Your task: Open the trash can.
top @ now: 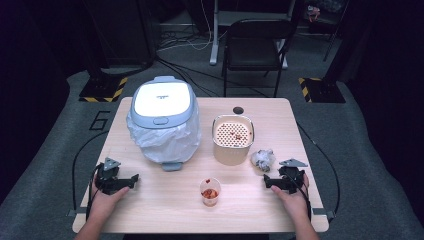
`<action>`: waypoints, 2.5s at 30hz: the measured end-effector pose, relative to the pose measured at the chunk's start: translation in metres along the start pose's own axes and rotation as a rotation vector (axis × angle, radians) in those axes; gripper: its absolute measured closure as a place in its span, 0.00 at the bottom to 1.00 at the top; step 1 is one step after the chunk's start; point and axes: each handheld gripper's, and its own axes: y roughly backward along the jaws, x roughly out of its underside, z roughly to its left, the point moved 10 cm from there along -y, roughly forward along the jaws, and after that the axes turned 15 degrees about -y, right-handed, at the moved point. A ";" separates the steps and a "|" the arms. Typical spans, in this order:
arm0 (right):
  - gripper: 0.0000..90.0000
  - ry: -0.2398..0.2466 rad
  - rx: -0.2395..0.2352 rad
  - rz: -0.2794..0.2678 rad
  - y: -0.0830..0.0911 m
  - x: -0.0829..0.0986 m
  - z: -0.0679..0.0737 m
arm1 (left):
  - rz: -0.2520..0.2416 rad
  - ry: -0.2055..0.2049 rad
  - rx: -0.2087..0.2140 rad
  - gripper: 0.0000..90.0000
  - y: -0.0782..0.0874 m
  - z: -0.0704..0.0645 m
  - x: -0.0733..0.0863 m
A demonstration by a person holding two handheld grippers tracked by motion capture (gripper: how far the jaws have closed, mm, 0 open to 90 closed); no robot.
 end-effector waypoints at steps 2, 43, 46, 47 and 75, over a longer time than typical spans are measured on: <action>0.00 0.001 -0.001 0.000 0.000 0.000 0.000 | 0.003 0.006 -0.011 0.07 0.001 -0.001 0.000; 0.00 0.005 -0.006 0.002 0.000 0.000 0.000 | -0.086 -0.036 0.157 0.69 0.020 -0.059 -0.067; 0.00 0.004 -0.007 0.003 0.000 0.000 0.000 | -0.094 -0.061 0.158 0.68 0.019 -0.066 -0.074; 0.00 0.004 -0.006 0.002 0.000 0.000 0.000 | -0.101 -0.064 0.146 0.68 0.017 -0.067 -0.076; 0.00 0.004 -0.006 0.003 0.000 0.000 0.000 | -0.125 -0.128 0.219 1.00 -0.006 -0.106 -0.096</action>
